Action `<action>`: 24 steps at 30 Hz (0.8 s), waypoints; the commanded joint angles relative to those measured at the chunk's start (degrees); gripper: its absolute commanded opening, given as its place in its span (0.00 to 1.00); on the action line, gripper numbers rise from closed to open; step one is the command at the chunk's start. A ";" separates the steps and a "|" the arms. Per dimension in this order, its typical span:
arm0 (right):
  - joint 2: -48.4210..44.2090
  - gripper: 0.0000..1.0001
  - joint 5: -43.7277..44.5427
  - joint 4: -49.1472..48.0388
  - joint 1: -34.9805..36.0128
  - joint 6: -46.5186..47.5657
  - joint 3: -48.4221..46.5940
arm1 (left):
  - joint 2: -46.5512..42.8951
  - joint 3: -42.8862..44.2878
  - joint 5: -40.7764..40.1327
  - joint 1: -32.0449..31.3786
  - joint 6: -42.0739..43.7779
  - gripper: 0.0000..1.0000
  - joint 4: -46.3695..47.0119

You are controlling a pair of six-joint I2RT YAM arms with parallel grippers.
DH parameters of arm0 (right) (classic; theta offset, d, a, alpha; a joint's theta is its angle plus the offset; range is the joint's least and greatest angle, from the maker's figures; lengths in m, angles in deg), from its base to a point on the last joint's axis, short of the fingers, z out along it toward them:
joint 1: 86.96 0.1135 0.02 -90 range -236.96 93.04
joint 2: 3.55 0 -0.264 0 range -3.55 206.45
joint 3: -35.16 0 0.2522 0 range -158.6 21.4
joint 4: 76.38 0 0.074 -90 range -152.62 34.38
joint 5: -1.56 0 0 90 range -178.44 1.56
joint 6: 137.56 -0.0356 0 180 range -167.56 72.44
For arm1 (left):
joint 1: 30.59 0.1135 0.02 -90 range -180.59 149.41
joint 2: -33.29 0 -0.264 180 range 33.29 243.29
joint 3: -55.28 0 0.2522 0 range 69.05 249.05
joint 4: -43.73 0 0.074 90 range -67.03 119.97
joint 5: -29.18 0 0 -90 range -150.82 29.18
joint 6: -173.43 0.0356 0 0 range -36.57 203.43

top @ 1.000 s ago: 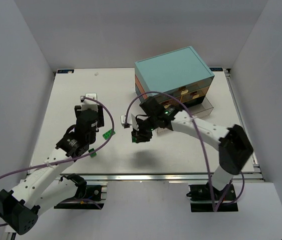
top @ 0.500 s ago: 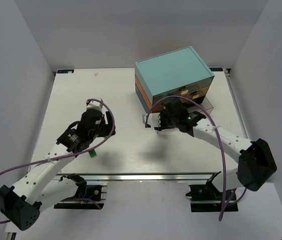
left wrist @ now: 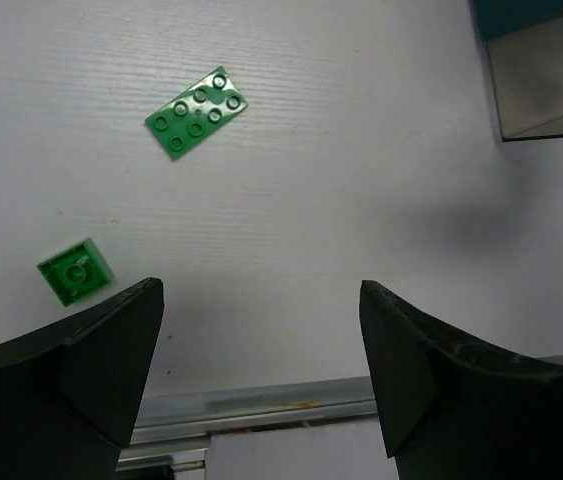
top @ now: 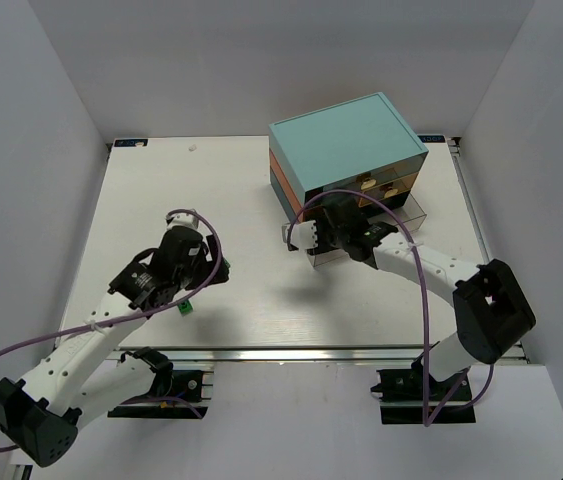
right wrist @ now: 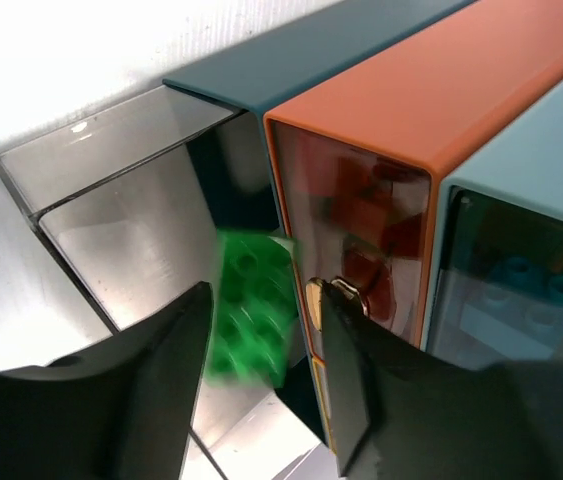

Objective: Sort the legos into containers by color

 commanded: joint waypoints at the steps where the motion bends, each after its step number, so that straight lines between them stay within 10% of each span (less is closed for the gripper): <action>1: -0.95 0.55 -0.22 -2.38 -0.42 -0.38 -0.91 | 1.15 -0.16 -1.46 1.28 -1.56 0.89 -3.05; 12: -10.61 0.50 -11.01 2.55 -1.21 -16.95 -4.59 | 10.04 1.69 -0.66 5.85 -1.47 0.89 -5.78; 17: -19.66 0.00 -27.71 -1.84 -2.53 -51.12 -2.60 | 13.46 -0.06 -3.04 7.69 -4.71 0.92 -9.55; 20: -18.90 0.00 -35.72 -1.42 -3.14 -56.27 -2.40 | 16.27 -0.33 -4.36 9.10 -7.88 0.92 -11.49; 24: -18.27 0.37 -40.47 -1.23 -6.39 -57.51 0.74 | 17.15 -2.79 -2.35 13.13 -8.86 0.91 -7.90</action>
